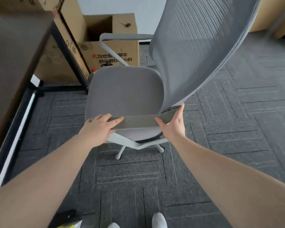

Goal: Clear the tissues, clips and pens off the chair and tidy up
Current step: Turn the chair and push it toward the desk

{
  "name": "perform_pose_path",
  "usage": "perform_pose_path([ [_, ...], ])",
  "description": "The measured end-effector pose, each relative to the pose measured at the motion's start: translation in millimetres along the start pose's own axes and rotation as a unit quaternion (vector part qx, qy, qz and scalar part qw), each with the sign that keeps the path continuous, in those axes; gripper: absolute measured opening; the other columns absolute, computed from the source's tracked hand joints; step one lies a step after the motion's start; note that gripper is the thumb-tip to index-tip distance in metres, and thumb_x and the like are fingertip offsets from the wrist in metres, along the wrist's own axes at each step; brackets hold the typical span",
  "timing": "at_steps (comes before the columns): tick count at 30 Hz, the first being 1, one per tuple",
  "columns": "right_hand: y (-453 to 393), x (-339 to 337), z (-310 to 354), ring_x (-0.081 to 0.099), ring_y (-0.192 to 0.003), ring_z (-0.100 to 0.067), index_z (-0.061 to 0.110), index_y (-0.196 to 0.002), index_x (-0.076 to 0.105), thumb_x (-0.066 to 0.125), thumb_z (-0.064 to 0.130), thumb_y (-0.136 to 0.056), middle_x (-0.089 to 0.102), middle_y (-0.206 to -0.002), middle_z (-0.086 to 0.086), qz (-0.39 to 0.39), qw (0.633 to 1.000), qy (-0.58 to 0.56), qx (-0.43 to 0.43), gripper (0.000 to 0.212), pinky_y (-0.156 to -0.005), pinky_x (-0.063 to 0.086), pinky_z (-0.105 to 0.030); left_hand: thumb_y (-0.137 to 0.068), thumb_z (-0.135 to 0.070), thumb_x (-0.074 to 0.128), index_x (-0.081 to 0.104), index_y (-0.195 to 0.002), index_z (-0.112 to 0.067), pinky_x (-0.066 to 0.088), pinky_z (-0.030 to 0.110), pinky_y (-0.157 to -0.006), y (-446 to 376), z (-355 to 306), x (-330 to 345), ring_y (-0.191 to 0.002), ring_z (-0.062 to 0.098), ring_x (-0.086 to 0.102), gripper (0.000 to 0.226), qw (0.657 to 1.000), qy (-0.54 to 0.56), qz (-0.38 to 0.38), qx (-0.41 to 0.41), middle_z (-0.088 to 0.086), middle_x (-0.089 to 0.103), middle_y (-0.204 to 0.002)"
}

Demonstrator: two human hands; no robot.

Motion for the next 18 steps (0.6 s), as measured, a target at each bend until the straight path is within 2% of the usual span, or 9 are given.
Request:
perform_pose_path([
  [7,18,21,9,0.023,-0.146,-0.020,0.023,-0.149,-0.020,0.066,0.043,-0.084,-0.001,-0.162,0.005,-0.019,1.000,-0.009,0.012,0.110,-0.111,0.033,-0.038,-0.099,-0.039,0.033,0.007,-0.145,-0.048,0.033,0.053,-0.109,4,26,3,-0.141,0.023,0.023,0.054,1.000,0.005,0.015,0.017,0.002,0.024,-0.153],
  [18,59,80,46,0.035,-0.140,-0.026,0.024,-0.148,-0.022,0.065,0.050,-0.083,0.000,-0.162,0.007,0.005,0.999,0.031,0.005,0.111,-0.102,0.044,-0.042,-0.099,-0.039,0.033,0.009,-0.146,-0.046,0.031,0.055,-0.109,50,93,18,-0.141,0.023,0.022,0.053,1.000,0.005,0.017,0.006,0.003,0.026,-0.151],
])
Point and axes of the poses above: each hand's wrist, its own y-axis away from the middle knuckle, its own x-axis out of the palm, z = x × y, the point moved 5 cm from there along -y, towards the middle knuckle
